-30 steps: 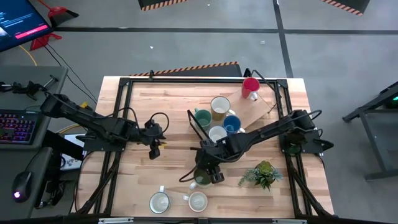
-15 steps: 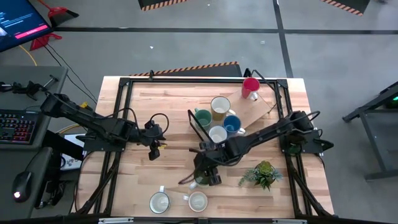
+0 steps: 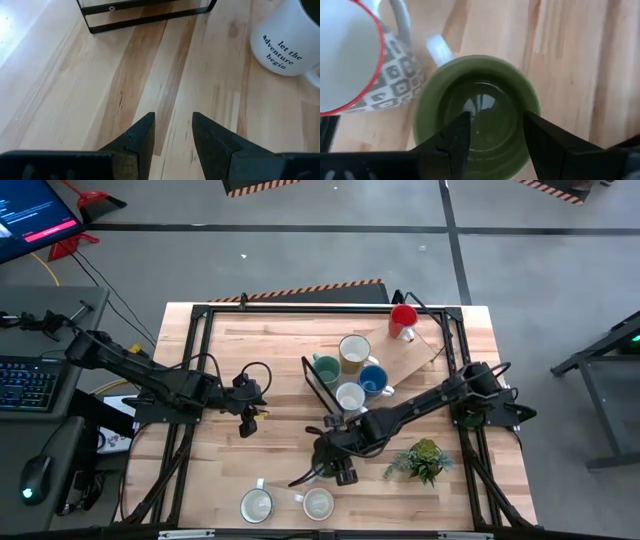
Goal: Place coffee mugs
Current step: Put the white mug on the shelf
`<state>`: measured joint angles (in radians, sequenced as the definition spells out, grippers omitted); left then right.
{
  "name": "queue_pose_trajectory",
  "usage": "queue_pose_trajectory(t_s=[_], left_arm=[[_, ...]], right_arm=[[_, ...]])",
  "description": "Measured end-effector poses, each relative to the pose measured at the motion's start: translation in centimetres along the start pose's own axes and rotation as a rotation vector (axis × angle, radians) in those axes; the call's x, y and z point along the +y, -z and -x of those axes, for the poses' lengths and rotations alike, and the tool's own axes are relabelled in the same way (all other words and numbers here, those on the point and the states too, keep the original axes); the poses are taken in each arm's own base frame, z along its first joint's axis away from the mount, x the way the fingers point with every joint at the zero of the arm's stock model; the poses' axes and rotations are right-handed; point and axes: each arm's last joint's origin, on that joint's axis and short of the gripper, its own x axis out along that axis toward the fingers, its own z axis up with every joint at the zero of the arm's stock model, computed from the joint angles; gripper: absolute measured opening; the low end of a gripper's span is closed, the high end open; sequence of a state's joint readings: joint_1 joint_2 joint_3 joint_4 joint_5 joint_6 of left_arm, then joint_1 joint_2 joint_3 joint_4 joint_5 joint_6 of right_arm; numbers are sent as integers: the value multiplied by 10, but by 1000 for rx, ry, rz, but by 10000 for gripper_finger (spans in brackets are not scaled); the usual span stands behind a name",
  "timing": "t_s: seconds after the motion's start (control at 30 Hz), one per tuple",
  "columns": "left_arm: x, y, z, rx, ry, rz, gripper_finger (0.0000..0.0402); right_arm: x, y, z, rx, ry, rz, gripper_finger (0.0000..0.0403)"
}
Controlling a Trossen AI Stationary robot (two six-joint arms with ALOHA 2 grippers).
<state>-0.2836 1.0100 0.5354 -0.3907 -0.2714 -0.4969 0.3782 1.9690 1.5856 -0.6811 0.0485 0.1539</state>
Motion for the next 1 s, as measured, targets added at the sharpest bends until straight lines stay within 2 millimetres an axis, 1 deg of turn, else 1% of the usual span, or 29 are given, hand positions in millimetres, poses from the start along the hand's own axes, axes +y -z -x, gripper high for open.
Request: queue_pose_trajectory(t_s=[0.2,0.37,0.57,0.67,0.8,1.0], left_arm=[[0,0,0,-2,1,8,122],[0,0,0,-2,1,9,122],[0,0,0,-3,1,9,122],[0,0,0,-2,1,9,122],[0,0,0,-3,1,8,122],[0,0,0,-2,0,8,122]], right_arm=[[-1,-1,0,-17,26,-5,161],[-2,-4,0,-53,92,-7,161],[-5,-6,0,-68,95,-14,161],[-4,-5,-5,-58,85,-14,161],[-4,-3,-19,-29,73,-34,161],[-3,0,-29,-8,75,-36,161]])
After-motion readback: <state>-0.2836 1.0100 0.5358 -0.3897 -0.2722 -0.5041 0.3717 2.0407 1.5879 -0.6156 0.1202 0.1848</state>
